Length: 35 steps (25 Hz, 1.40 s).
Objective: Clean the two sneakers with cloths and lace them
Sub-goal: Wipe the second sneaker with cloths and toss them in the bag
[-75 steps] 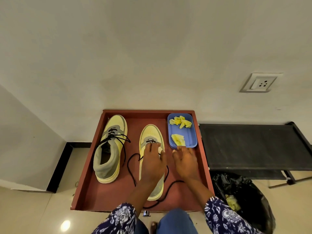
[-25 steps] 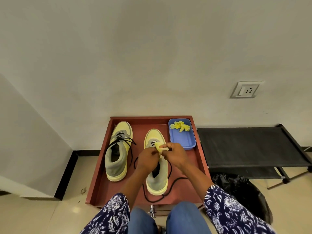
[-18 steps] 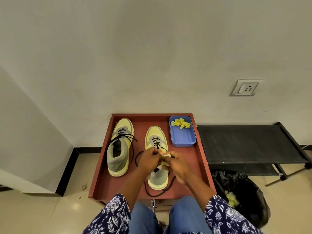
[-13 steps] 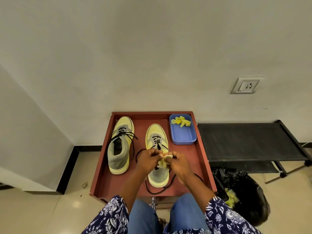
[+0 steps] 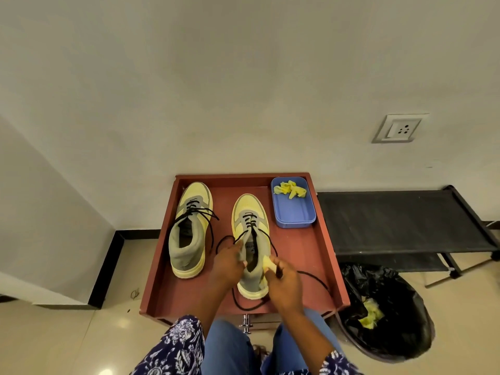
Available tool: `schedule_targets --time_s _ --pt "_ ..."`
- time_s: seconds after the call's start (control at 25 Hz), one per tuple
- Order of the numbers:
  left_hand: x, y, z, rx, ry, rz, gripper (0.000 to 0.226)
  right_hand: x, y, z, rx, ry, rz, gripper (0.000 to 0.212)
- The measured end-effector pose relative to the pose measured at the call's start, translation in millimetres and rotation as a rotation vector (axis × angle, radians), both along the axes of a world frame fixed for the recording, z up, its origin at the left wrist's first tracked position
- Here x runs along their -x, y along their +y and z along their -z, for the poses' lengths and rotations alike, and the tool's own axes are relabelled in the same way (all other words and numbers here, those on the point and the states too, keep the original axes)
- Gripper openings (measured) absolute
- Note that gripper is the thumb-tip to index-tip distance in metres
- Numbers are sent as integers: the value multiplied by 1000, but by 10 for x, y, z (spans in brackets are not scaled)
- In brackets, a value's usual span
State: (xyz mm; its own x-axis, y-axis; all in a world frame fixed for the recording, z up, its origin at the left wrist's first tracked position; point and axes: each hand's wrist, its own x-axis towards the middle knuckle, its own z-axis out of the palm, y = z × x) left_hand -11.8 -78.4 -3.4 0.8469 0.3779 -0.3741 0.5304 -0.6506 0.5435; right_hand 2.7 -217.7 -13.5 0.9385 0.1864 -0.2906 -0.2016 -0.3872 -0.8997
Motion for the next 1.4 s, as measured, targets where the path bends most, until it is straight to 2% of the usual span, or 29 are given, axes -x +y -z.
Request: schedule_targets --time_s 0.2,0.36,0.84,1.16,1.4 --pt "-23 14 29 -26 19 -43 57 350 177 53 -41 18 206 29" --pt "14 -9 8 18 -16 -101 57 275 167 70 -67 98 318 25" --pt "69 -17 -75 140 -52 -175 56 -548 181 95 8 166 141 26" --pt "-7 -47 -35 96 -50 -238 53 58 122 254 98 93 157 26" --pt "-13 -46 -10 93 -56 -264 53 254 106 266 13 207 276 25"
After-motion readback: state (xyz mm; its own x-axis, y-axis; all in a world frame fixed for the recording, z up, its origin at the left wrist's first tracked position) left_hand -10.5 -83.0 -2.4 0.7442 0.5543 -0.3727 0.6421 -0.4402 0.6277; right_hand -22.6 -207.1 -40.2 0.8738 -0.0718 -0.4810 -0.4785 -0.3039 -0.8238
